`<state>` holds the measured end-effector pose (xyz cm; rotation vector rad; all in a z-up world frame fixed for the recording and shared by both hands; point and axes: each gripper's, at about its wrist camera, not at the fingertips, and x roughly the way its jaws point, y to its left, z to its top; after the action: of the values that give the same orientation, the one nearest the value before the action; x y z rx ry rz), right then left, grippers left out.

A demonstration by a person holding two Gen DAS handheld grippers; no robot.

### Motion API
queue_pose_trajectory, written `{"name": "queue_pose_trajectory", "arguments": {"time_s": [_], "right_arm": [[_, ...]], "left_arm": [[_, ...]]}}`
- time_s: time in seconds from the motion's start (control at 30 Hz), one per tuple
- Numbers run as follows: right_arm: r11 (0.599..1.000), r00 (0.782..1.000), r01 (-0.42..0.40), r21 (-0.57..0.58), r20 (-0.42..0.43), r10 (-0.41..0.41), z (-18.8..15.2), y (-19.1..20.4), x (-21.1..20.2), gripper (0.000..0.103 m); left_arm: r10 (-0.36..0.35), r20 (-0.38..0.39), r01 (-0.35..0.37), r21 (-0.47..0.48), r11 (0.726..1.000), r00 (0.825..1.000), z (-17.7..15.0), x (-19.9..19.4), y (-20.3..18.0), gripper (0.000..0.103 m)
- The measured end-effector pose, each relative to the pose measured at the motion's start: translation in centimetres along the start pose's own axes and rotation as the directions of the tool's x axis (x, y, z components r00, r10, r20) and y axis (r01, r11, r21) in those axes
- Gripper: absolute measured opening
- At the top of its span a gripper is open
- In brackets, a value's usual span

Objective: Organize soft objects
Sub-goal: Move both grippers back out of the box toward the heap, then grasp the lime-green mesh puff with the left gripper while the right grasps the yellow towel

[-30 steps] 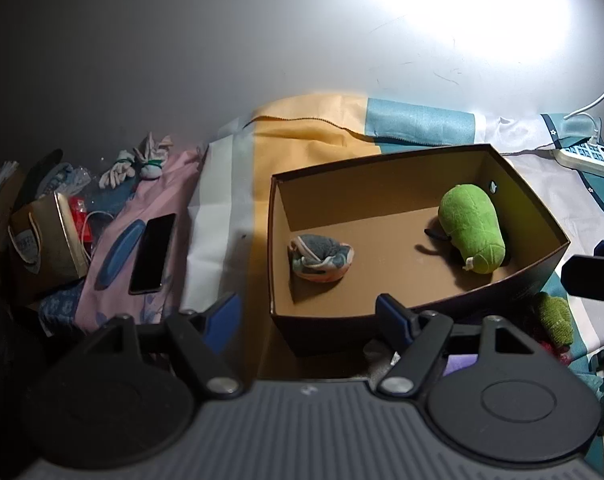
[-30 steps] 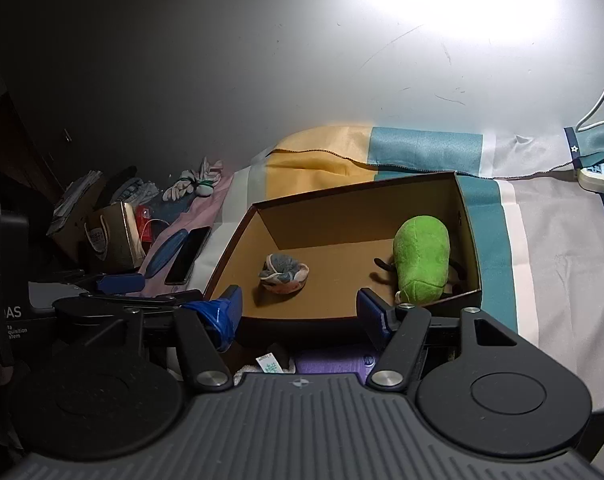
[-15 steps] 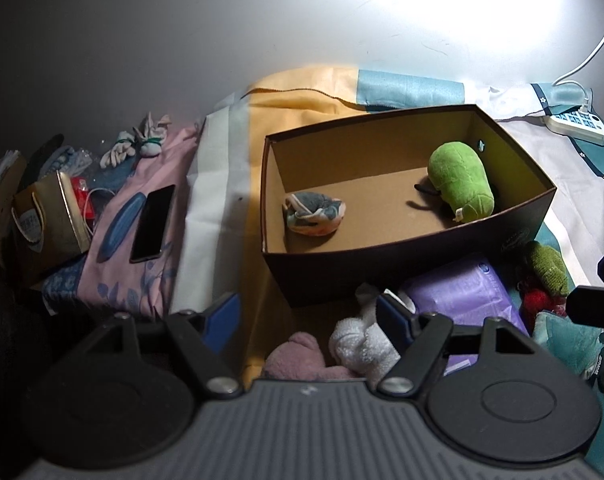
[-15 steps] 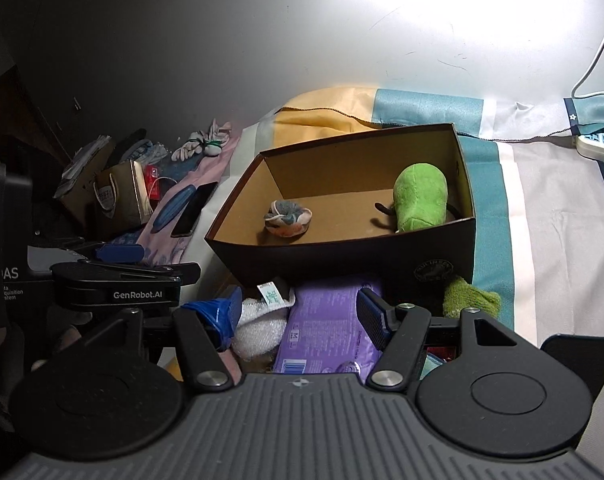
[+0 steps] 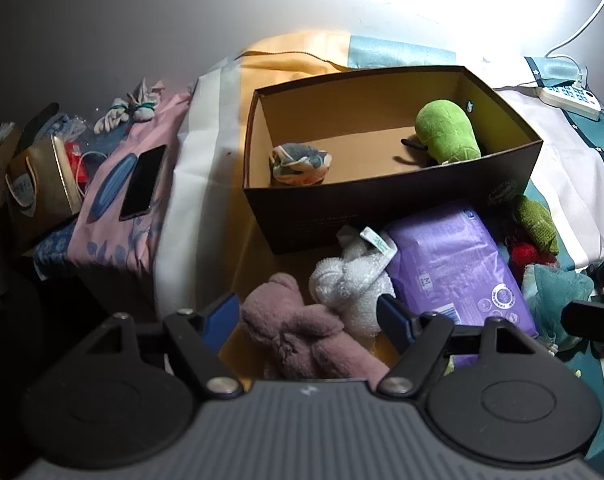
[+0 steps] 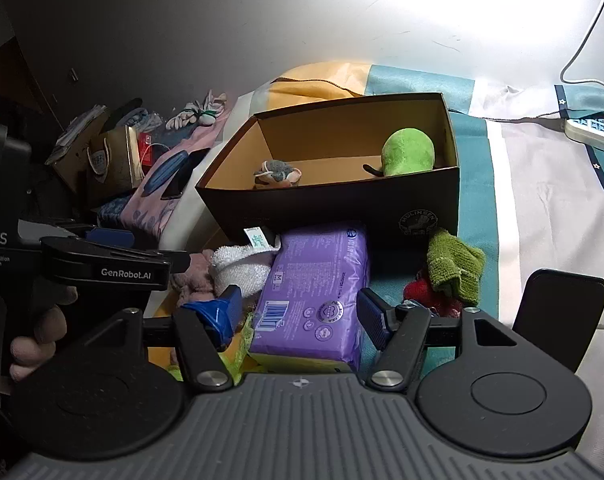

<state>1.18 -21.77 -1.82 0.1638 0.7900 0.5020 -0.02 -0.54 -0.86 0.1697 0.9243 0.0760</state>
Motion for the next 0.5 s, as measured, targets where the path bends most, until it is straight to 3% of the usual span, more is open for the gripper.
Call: {"name": "queue_pose_trajectory", "arguments": {"time_s": [0.3, 0.5], "right_arm": [[0.993, 0.998, 0.046, -0.11, -0.032, -0.05, -2.9, 0.4, 0.2, 0.049], [0.991, 0.995, 0.036, -0.132, -0.087, -0.048, -4.7, 0.3, 0.8, 0.049]], "left_arm": [[-0.031, -0.053, 0.031, 0.001, 1.0, 0.998, -2.6, 0.5, -0.1, 0.078], [-0.038, -0.092, 0.038, -0.003, 0.999, 0.995, -3.9, 0.8, -0.5, 0.078]]}}
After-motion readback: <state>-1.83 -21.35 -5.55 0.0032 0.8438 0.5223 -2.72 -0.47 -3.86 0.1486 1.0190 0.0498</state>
